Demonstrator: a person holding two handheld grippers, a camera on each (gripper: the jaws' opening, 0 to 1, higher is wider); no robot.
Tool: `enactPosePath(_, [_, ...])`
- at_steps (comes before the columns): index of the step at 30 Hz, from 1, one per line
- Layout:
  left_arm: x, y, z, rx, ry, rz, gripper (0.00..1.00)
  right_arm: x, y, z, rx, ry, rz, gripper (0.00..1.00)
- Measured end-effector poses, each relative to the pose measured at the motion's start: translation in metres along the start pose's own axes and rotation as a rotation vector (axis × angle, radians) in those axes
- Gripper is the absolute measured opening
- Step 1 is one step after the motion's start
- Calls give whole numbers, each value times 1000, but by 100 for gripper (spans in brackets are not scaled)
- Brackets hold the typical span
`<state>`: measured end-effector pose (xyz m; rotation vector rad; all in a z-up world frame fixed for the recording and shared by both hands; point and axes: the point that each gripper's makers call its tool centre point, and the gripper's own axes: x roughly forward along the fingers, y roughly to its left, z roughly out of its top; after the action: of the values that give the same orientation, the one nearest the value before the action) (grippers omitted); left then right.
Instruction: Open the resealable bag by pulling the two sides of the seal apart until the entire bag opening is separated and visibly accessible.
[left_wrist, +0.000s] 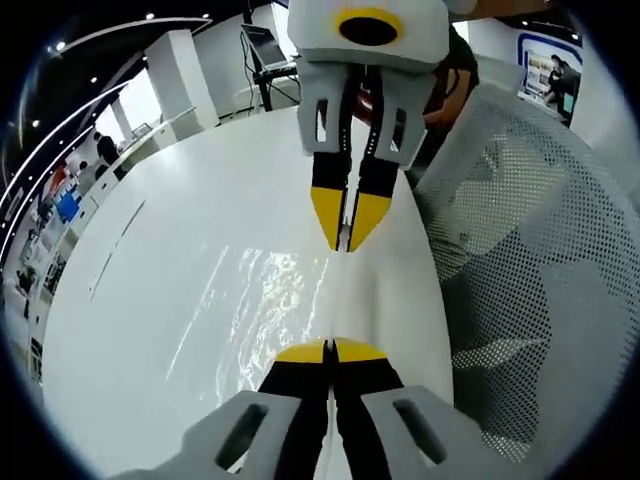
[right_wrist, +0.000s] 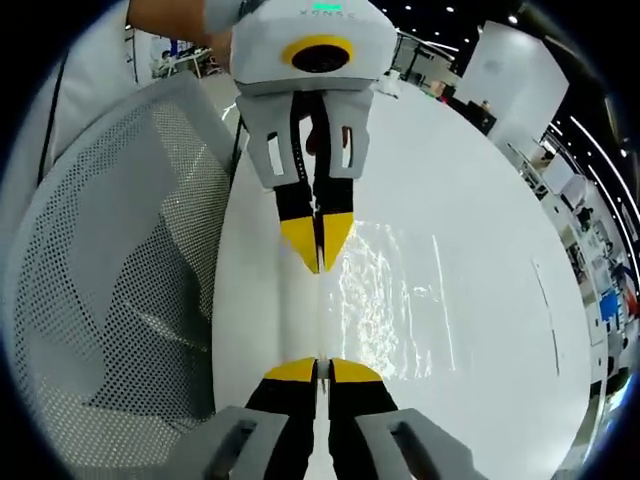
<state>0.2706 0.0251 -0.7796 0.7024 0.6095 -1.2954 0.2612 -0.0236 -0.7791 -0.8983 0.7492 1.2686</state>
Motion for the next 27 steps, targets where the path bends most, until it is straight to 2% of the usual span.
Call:
enactPosePath(10, [2, -4, -4, 41, -2, -1, 0, 1, 1, -1, -26, 10, -12, 0])
enactPosePath(13, [4, -2, -11, 54, 21, 12, 9, 2, 2, -3, -47, 20, -13, 0])
enactPosePath(15, [4, -1, -13, 50, 23, 18, 13, 2, 2, -4, -33, 18, -10, 0])
enactPosePath(21, [3, 0, -18, 41, 34, 24, 15, 3, 6, -7, -4, 16, 6, 0])
enactPosePath(27, [4, 0, -20, 35, 34, 29, 18, 6, 9, -7, 41, 8, 25, 6])
